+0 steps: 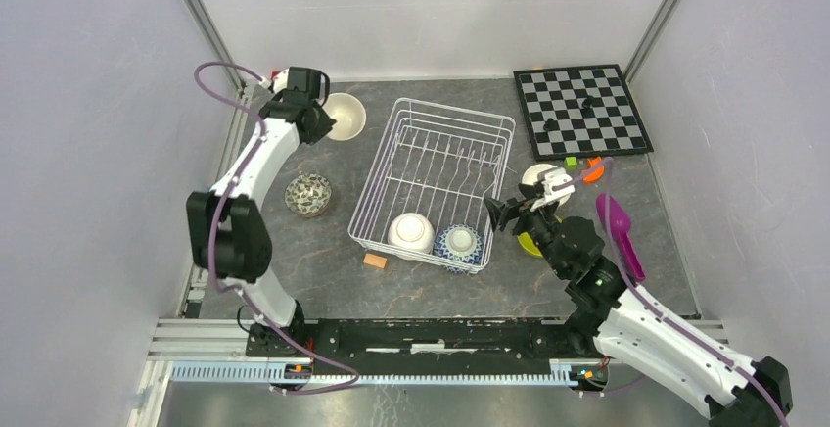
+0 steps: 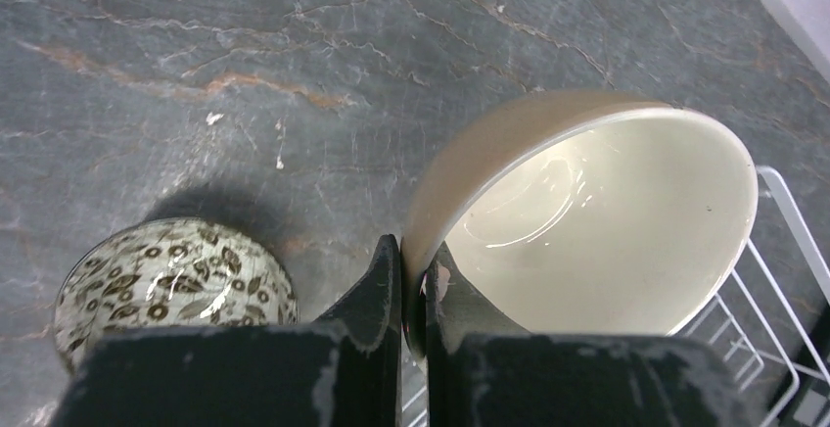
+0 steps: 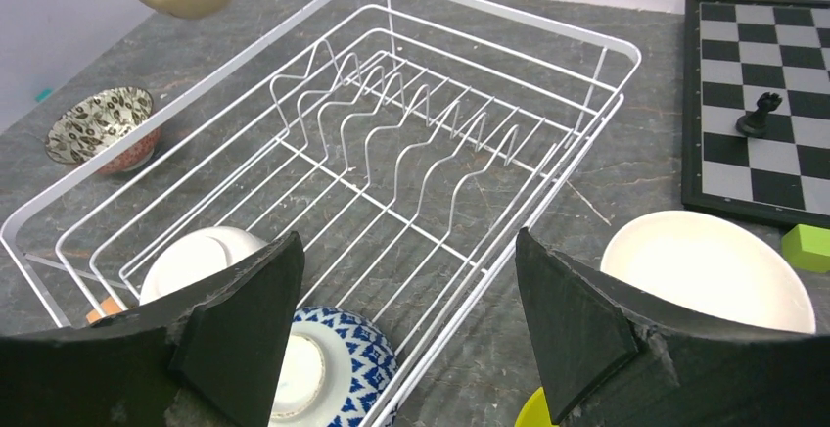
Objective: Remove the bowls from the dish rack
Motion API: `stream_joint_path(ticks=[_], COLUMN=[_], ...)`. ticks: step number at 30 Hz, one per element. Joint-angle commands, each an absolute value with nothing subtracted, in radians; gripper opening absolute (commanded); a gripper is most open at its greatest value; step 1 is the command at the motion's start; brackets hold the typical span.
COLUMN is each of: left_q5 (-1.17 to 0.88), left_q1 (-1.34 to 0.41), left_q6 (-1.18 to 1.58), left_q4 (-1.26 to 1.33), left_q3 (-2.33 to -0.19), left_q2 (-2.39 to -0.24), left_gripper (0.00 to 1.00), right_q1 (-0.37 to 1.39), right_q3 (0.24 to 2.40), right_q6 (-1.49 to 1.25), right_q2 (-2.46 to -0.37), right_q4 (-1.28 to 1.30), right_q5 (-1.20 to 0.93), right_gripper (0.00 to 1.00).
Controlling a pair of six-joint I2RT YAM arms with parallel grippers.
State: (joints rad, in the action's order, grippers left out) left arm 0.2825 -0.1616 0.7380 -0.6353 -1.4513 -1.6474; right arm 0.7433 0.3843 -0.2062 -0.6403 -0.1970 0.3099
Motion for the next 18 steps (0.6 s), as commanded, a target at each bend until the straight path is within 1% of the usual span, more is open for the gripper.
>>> stream_joint_path(ticks=[1,8,14,15,17,18], left_q5=[0.266,0.202,0.160,0.153,0.118,0.112], left_q1=[-0.141,-0.137,-0.132,-0.132,-0.132,-0.131], left_q6=[0.800,0.781,0.781,0.777,0.744,0.738], left_q4=[-0.585,-0.648,-0.652,-0.652,-0.656,-0.671], left_q3=[-1.590,-1.709,-1.720,-1.720,-1.734,-1.747], left_q2=[-1.757,-1.961,-2.047,-2.054,-2.074,-2.084], left_gripper=[0.02,0.02,0.03,0.04,0.12,0.14], right_q1=[0.739,0.739,0.739,0.739,0.739,0.739], right_q3=[0.346,0.321,0.327,0.328,0.330,0.332], right_q6=[-0.179,-0.177,-0.177,-0.178,-0.179,-0.177], right_q2=[-0.550,-0.498,-0.486,-0.485,-0.485,-0.484], right_q4=[-0.209,-0.204,-0.179,-0.173,-0.164,-0.159], right_q5=[0.309,0.281,0.271,0.267,0.262,0.260], right_gripper=[0.85,0.84,0.84,0.84,0.84,0.85])
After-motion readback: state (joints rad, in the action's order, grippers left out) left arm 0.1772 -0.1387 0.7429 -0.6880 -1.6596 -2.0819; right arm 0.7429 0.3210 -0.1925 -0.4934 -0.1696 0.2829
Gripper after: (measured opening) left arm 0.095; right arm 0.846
